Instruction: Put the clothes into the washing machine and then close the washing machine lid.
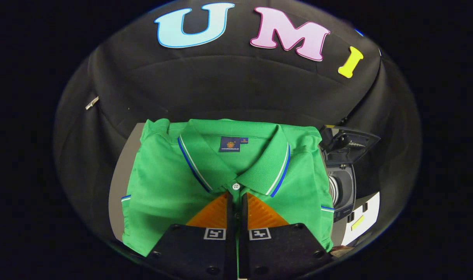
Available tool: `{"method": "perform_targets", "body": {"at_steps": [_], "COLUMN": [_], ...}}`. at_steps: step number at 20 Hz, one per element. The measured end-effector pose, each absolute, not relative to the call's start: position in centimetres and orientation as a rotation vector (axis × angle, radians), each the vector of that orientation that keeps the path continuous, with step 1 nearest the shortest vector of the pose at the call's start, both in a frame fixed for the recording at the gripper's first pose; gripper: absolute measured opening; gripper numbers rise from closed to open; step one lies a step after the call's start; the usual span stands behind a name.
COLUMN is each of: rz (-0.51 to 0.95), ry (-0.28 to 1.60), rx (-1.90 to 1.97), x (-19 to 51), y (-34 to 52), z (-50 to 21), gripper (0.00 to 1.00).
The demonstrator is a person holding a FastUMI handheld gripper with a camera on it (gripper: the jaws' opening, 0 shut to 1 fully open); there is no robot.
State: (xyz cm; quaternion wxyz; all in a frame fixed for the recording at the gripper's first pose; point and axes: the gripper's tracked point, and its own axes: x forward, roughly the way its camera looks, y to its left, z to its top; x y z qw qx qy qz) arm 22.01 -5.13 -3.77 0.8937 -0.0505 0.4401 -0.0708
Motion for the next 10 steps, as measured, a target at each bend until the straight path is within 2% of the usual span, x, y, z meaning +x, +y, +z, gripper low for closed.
{"method": "perform_targets", "body": {"at_steps": [10], "rz": [-0.146], "ry": [0.685], "rx": [-0.005], "x": [22.8], "y": [-3.7], "z": [1.3], "gripper": [0.07]}}
